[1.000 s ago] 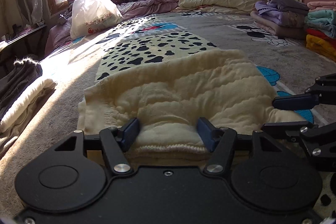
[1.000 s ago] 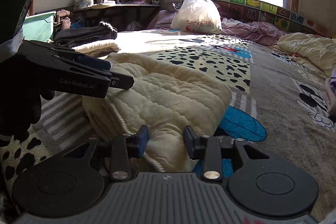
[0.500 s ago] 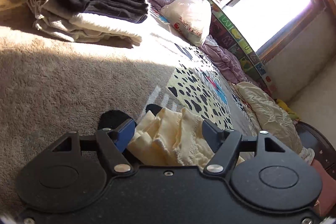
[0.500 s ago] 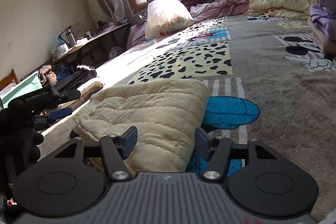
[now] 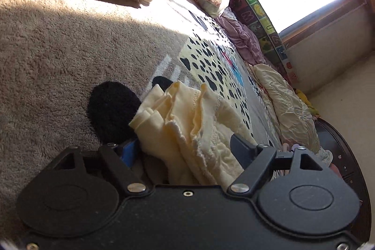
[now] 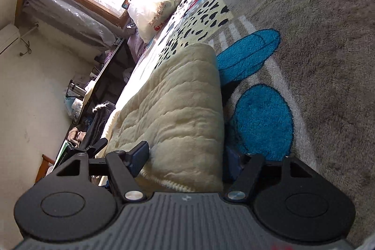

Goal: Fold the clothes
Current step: 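Grasp the folded garment edges with both grippers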

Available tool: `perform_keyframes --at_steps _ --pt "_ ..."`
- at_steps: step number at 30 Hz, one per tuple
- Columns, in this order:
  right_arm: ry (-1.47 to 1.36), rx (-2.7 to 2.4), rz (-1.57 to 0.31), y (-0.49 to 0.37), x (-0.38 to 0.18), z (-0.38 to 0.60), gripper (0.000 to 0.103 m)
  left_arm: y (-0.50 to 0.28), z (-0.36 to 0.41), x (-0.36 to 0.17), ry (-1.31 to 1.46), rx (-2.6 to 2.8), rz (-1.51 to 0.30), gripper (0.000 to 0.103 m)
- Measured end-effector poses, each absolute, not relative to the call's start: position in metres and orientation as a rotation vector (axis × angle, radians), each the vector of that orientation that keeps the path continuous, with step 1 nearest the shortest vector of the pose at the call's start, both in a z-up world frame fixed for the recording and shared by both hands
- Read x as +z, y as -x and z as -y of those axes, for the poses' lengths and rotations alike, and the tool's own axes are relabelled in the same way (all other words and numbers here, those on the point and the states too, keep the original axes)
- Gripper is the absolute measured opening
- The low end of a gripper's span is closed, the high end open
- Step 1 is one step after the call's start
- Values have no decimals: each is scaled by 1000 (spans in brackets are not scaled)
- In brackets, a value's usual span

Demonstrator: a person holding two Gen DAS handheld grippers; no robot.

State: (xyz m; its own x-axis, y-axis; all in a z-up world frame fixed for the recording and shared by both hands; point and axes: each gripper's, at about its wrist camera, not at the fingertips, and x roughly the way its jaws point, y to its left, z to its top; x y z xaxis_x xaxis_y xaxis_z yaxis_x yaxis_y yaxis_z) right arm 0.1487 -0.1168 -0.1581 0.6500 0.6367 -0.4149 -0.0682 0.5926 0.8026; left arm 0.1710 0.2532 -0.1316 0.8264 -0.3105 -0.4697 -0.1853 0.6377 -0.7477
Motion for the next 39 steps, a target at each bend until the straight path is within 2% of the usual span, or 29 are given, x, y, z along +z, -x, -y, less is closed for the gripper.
perform_keyframes --at_steps 1,2,3,4,5,6,10,11,12,13,14,15,17,19,21,26,29,30,31,32,33,36,39 --pt "-845 458 -761 -148 -159 115 68 -172 -252 -134 888 -84 -620 66" --pt "-839 455 -755 -148 -159 113 67 -173 -250 -136 891 -96 -625 41" --pt "-837 456 -749 -148 -160 111 65 -174 -249 -140 913 -120 -623 31" --pt "-842 455 -745 -149 -160 111 61 -172 -248 -140 921 -121 -610 29" --pt "-861 458 -741 -151 -162 111 52 -170 -245 -138 911 -121 -601 26" --pt "-886 463 -731 -153 -163 112 45 -164 -243 -133 917 -119 -595 25" --pt "-887 478 -664 -152 -146 125 39 -134 -225 -127 1026 -172 -676 27" --pt "-865 485 -635 -151 -136 131 39 -128 -220 -128 1027 -197 -707 32" --pt "-838 477 -620 -152 -129 137 39 -120 -220 -127 1024 -190 -702 46" --pt "-805 445 -619 -155 -124 148 40 -113 -220 -126 1018 -177 -691 55" --pt "-782 415 -626 -160 -121 158 44 -108 -224 -121 1001 -149 -660 67" --pt "-792 390 -658 -167 -125 168 49 -106 -228 -119 998 -133 -636 71" --pt "-863 356 -704 -174 -139 188 53 -108 -237 -121 1025 -130 -614 74" --pt "-902 346 -671 -167 -143 197 59 -112 -241 -127 1054 -126 -628 74" --pt "-923 339 -665 -160 -150 198 75 -117 -237 -134 1062 -133 -663 74" --pt "-995 357 -677 -149 -171 197 75 -129 -229 -140 1105 -178 -681 78" --pt "-982 387 -692 -151 -173 191 75 -140 -226 -146 1139 -196 -681 78" --pt "-970 386 -699 -153 -173 189 73 -143 -224 -147 1133 -203 -679 74" --pt "-957 385 -707 -156 -173 186 69 -146 -219 -147 1092 -210 -686 67" --pt "-938 385 -721 -160 -172 183 60 -148 -213 -149 1041 -210 -706 42" --pt "-910 391 -729 -165 -171 181 53 -147 -209 -152 1019 -214 -716 37" --pt "-822 393 -731 -172 -162 174 44 -128 -206 -145 1033 -248 -686 27" --pt "-704 396 -717 -168 -135 164 39 -97 -204 -126 1025 -252 -607 27"
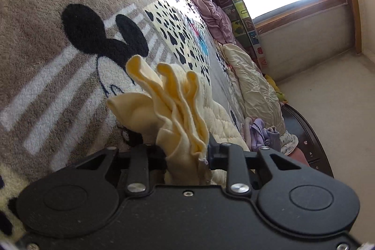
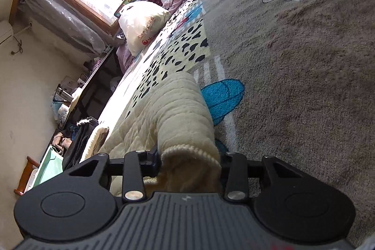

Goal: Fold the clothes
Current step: 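Grasp the folded garment edges with both grippers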

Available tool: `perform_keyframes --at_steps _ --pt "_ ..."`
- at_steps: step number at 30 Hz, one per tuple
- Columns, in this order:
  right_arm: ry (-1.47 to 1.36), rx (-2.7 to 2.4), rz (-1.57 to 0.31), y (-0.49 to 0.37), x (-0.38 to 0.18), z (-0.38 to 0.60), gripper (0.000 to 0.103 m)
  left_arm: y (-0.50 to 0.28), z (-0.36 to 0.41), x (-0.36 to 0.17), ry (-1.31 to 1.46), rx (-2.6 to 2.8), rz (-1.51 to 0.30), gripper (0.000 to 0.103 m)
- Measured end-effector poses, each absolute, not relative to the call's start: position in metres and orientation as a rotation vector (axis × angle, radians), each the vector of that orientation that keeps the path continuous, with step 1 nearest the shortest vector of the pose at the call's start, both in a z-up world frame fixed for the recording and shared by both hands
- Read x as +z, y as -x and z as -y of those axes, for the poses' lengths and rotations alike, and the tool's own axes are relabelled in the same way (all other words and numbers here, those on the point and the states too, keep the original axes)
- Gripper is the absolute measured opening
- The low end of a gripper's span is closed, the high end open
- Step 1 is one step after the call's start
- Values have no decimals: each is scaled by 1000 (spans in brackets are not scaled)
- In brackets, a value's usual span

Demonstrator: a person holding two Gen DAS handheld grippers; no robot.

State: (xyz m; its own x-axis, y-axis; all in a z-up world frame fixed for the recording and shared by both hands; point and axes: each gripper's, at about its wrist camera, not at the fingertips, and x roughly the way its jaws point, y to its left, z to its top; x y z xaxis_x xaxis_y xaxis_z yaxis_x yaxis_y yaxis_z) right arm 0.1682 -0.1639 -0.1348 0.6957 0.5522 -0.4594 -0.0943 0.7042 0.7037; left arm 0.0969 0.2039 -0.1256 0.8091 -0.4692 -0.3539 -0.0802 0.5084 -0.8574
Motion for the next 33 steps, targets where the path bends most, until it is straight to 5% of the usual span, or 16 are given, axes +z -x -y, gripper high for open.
perform_keyframes --at_steps 7,9,11,12,14,33 --pt "-528 506 -667 -131 -70 152 38 -33 -197 -120 982 -158 -674 32" --pt "-457 525 -700 -122 -68 149 39 -33 -193 -134 921 -109 -761 70" --pt "-404 487 -808 -125 -88 143 52 -29 -191 -140 888 -148 -731 75" --pt "-383 442 -886 -128 -103 141 69 -27 -190 -140 881 -156 -723 75" --pt "-376 417 -914 -125 -123 142 75 -24 -192 -140 913 -142 -733 75" --pt "-374 436 -878 -121 -131 144 76 -28 -194 -146 1014 -88 -704 75"
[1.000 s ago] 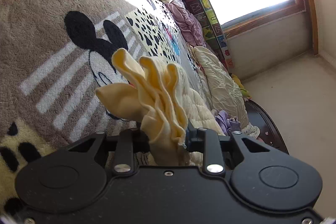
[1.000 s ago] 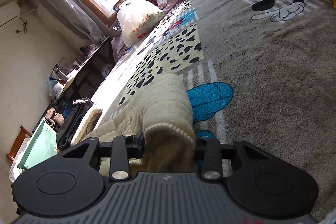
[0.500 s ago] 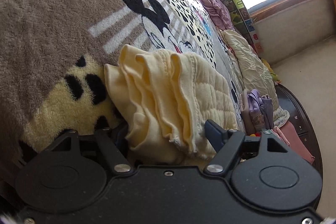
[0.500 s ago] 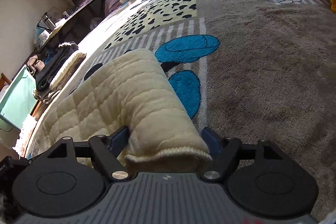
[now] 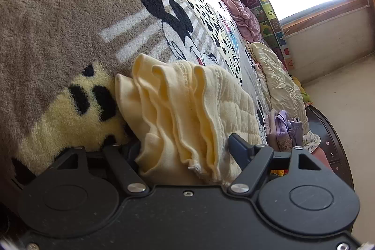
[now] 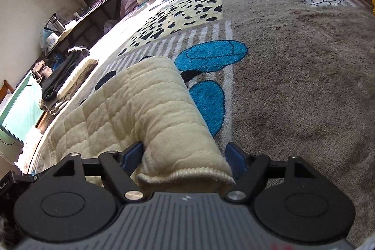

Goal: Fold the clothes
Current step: 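Lift the folded garment with both grippers and carry it to the clothes stack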

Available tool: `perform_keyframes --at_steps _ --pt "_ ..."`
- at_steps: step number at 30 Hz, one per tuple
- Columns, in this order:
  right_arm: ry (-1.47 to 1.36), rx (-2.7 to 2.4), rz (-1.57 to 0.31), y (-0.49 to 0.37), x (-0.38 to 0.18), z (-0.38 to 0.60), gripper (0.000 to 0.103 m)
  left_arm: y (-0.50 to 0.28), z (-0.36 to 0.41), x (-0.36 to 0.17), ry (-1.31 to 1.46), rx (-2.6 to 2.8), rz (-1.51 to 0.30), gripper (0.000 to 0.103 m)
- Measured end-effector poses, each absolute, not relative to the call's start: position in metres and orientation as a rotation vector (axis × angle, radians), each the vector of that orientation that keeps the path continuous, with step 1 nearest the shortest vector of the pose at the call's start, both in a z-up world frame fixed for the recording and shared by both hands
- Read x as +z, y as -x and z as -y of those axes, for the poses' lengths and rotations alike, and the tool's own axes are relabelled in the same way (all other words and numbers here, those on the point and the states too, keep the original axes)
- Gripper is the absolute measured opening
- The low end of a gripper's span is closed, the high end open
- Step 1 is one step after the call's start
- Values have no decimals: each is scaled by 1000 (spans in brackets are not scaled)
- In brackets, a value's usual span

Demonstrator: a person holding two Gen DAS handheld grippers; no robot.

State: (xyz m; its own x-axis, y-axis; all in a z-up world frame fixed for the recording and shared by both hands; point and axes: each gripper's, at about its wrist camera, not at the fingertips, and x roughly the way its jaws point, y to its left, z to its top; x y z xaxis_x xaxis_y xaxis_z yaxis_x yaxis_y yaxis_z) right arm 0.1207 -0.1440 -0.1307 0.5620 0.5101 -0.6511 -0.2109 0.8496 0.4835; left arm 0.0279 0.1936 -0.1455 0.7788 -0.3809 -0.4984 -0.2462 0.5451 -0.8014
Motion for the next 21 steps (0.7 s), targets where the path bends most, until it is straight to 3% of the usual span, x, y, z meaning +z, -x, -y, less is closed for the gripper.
perform_keyframes --at_steps 2,4,5,6,12,21 --pt "-374 439 -878 -123 -130 144 76 -32 -189 -142 969 -82 -708 71" --pt "-397 449 -871 -125 -130 145 76 -35 -186 -141 943 -99 -695 48" --pt "-416 462 -866 -126 -131 146 69 -37 -186 -142 940 -114 -684 36" --pt "-446 488 -861 -127 -131 148 55 -39 -186 -142 943 -128 -674 34" --pt "-514 570 -803 -145 -113 141 41 -48 -217 -134 1054 -136 -574 30" --pt "-646 778 -649 -221 -45 45 40 -88 -334 -98 1190 -103 -301 30"
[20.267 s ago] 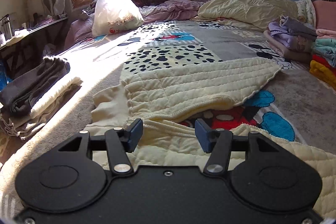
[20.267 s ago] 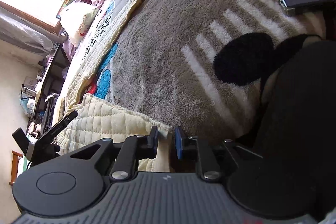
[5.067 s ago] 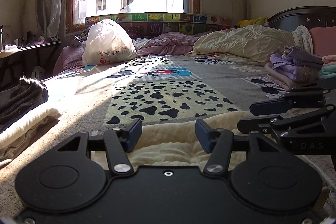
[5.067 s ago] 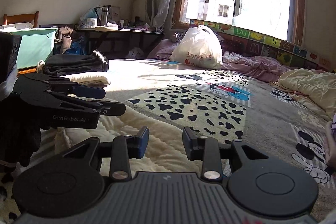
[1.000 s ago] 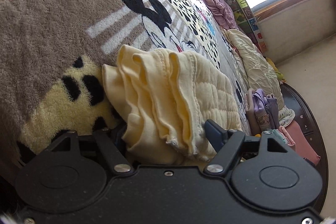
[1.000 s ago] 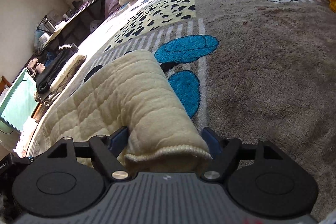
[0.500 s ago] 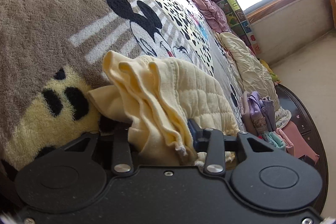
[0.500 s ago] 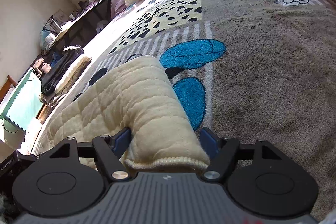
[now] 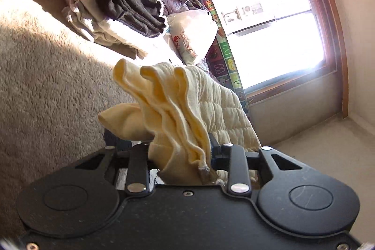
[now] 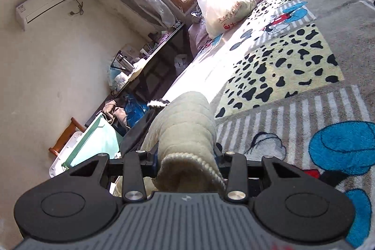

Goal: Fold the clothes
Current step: 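Lift the folded garment with both grippers and carry it to the clothes stack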

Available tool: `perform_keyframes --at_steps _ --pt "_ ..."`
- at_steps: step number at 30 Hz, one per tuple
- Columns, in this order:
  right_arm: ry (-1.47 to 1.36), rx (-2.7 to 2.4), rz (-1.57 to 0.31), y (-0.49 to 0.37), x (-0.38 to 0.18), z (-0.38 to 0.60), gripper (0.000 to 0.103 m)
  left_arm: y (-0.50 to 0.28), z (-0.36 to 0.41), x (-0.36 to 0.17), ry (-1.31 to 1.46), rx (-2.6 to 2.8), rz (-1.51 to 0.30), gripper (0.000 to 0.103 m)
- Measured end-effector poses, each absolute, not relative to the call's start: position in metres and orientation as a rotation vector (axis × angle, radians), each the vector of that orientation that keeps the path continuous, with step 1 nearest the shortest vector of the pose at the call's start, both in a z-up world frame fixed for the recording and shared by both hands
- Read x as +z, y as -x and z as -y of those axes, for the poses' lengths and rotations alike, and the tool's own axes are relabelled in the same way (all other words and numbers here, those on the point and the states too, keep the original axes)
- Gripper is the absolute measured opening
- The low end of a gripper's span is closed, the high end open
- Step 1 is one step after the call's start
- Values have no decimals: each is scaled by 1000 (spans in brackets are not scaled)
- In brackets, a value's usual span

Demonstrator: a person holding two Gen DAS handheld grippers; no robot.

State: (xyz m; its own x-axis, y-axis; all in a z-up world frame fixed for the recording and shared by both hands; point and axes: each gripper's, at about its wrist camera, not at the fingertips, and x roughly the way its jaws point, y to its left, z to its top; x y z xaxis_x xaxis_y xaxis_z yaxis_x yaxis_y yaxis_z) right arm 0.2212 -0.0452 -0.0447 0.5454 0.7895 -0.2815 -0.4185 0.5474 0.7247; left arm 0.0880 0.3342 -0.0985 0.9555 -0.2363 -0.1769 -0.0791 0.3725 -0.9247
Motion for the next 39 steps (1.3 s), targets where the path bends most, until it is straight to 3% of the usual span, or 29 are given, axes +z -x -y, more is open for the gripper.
perform_keyframes --at_steps 12,17,19,21,22,23,24,27,29,31,33,36,39 --pt "-856 897 -517 -323 -22 -114 40 -140 -461 -55 1142 -104 24 29" --pt "-882 1006 -398 -348 -10 -164 40 -148 -485 -67 1175 -97 180 29" --pt "-886 1040 -374 -358 -9 -181 40 -162 -495 -74 1150 9 132 30" --pt "-833 1010 -402 -377 -19 -205 43 -181 -505 -100 1227 117 -36 31" --pt "-790 979 -427 -386 -25 -217 47 -188 -510 -116 1296 145 -113 31" --pt "-743 935 -471 -396 -34 -230 60 -189 -512 -130 1368 140 -123 34" --pt "-686 861 -563 -407 -49 -243 64 -188 -514 -138 1408 128 -112 37" --pt "-563 756 -648 -415 -73 -260 63 -187 -515 -128 1359 137 -120 36" --pt "-552 769 -608 -412 -71 -259 64 -187 -516 -128 1352 130 -112 38" --pt "-580 756 -584 -409 -67 -254 64 -185 -516 -127 1339 121 -105 45" --pt "-594 741 -567 -405 -59 -247 66 -178 -512 -118 1290 140 -76 64" --pt "-584 714 -558 -397 -47 -230 73 -163 -496 -100 1159 276 -36 75" --pt "-547 698 -595 -381 -39 -205 78 -141 -475 -87 1043 482 -19 76"
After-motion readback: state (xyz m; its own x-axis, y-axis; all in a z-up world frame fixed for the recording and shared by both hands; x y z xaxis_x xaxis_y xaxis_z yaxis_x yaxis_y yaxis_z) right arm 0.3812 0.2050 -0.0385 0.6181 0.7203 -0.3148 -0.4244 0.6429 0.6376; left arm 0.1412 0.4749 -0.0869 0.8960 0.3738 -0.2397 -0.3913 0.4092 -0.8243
